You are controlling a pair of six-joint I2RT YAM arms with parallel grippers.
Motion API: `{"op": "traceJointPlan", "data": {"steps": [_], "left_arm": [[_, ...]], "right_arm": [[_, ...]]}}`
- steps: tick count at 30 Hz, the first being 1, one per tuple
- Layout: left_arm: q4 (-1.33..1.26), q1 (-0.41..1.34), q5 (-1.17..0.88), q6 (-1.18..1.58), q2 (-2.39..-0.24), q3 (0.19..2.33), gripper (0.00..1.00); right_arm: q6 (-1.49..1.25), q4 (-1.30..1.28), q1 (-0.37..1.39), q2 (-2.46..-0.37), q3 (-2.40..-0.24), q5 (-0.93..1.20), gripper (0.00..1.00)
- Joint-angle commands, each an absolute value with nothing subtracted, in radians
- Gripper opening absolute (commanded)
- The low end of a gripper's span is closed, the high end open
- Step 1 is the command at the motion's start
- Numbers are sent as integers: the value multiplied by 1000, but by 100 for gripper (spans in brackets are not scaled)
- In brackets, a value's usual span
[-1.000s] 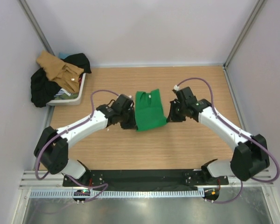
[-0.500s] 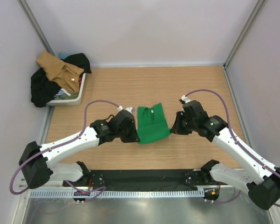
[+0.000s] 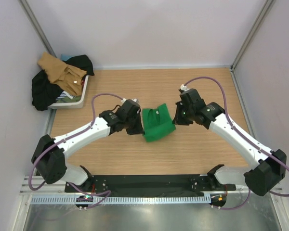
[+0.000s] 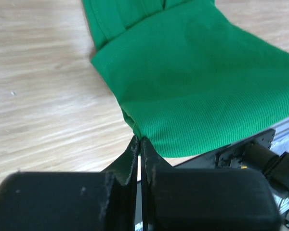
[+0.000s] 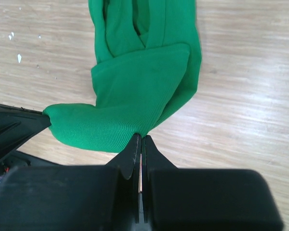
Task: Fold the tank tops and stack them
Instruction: Fold the tank top
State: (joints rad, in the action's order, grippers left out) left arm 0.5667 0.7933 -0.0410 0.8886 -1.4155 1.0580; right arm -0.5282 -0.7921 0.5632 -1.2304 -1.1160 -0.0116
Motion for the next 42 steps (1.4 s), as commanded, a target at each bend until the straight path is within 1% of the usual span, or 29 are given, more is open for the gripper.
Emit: {"op": "traceJointPlan", "data": {"steps": [1, 11, 18, 20, 21, 23, 24, 25, 26, 27, 29, 32, 34, 36, 37, 38, 39, 40, 41, 42], "left_arm": [[542, 730, -112, 845, -1442, 1115, 0], [594, 621, -186, 775, -1583, 1302, 0], [614, 513, -230, 733, -1753, 1492, 0], [626, 493, -236, 724, -1843, 1552, 0], [630, 471, -238, 719, -1877, 1619, 0], [635, 450, -267, 713, -2000, 1690, 0], [634, 433, -282, 712, -2041, 1769, 0], [635, 427, -294, 715, -2093, 1813, 0], [635, 414, -316, 718, -2179, 1857, 0], [634, 410, -322, 718, -2228, 1944, 0], [660, 397, -321, 727, -2345, 2037, 0], [669, 382, -325, 733, -2445, 2190, 0], [661, 376, -325, 736, -2480, 2226, 2], [660, 370, -330, 738, -2522, 2267, 7], [661, 367, -334, 738, -2529, 2275, 11], [660, 362, -337, 738, -2536, 2279, 28], [657, 359, -341, 736, -2533, 2275, 42], [652, 354, -338, 733, -2525, 2269, 54], [644, 351, -336, 727, -2510, 2255, 61], [612, 348, -333, 713, -2491, 2215, 71]], "right_arm": [[-489, -769, 537, -1282, -1195, -46, 1], [-433, -727, 405, -1434, -1319, 66, 1], [-422, -701, 325, -1643, -1495, 121, 1], [-425, -686, 302, -1735, -1543, 141, 1], [-431, -686, 290, -1774, -1602, 150, 1], [-429, -683, 269, -1882, -1669, 172, 1], [-433, -690, 262, -1919, -1745, 172, 1], [-434, -693, 252, -1996, -1779, 175, 1], [-440, -690, 242, -2032, -1811, 175, 1], [-448, -692, 238, -2069, -1874, 179, 1], [-462, -678, 218, -2171, -1925, 205, 1], [-474, -667, 206, -2279, -2014, 209, 1], [-486, -654, 199, -2305, -2045, 209, 2], [-500, -614, 190, -2333, -2042, 216, 6], [-500, -601, 189, -2344, -2042, 224, 22], [-500, -592, 190, -2353, -2051, 229, 32], [-497, -589, 190, -2362, -2051, 230, 36], [-499, -589, 189, -2361, -2048, 229, 40], [-497, -581, 189, -2353, -2042, 227, 46], [-495, -569, 187, -2342, -2011, 224, 48]]}}
